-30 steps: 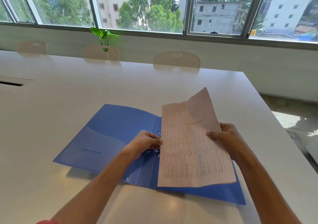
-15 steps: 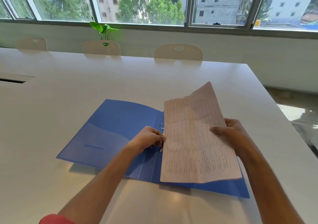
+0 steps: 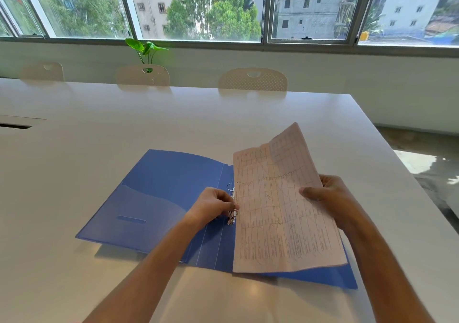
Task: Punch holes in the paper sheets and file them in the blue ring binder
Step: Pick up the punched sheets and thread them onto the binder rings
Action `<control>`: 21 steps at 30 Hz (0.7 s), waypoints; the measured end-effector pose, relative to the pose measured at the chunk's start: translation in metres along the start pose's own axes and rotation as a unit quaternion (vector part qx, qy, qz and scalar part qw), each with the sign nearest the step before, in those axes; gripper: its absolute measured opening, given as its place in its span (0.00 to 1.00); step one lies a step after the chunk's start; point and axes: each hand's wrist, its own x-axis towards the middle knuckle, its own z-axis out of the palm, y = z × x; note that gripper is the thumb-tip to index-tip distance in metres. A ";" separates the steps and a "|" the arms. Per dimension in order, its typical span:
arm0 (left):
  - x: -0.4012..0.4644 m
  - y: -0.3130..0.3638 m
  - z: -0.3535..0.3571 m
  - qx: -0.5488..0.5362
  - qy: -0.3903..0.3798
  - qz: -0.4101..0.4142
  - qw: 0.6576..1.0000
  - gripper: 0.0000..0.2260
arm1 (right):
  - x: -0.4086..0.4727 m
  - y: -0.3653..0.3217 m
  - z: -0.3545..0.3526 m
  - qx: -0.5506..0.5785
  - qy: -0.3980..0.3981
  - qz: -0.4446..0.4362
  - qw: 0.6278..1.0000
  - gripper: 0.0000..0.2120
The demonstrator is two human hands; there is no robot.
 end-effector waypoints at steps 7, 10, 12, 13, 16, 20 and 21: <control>0.017 -0.003 -0.001 -0.162 0.119 0.019 0.979 0.11 | 0.000 0.000 0.001 -0.006 -0.002 -0.008 1.000 0.06; 0.027 0.006 -0.002 -0.188 0.066 -0.013 0.980 0.10 | 0.000 0.002 0.000 -0.007 -0.001 -0.008 1.000 0.06; 0.031 0.011 -0.003 -0.192 0.028 -0.031 0.981 0.08 | 0.001 0.002 0.000 -0.005 0.002 -0.008 1.000 0.06; 0.034 0.013 -0.002 -0.192 0.016 -0.036 0.981 0.07 | 0.001 0.003 -0.001 -0.005 0.004 -0.009 1.000 0.06; 0.041 0.016 0.001 -0.190 0.003 -0.045 0.981 0.08 | 0.002 0.003 -0.003 -0.002 0.007 -0.011 1.000 0.07; 0.048 0.015 0.004 -0.189 -0.001 -0.054 0.980 0.08 | 0.004 0.005 -0.005 -0.003 0.008 -0.003 1.000 0.07; 0.049 0.014 0.003 -0.188 -0.006 -0.056 0.981 0.08 | 0.005 0.006 -0.006 -0.003 0.008 -0.001 1.000 0.07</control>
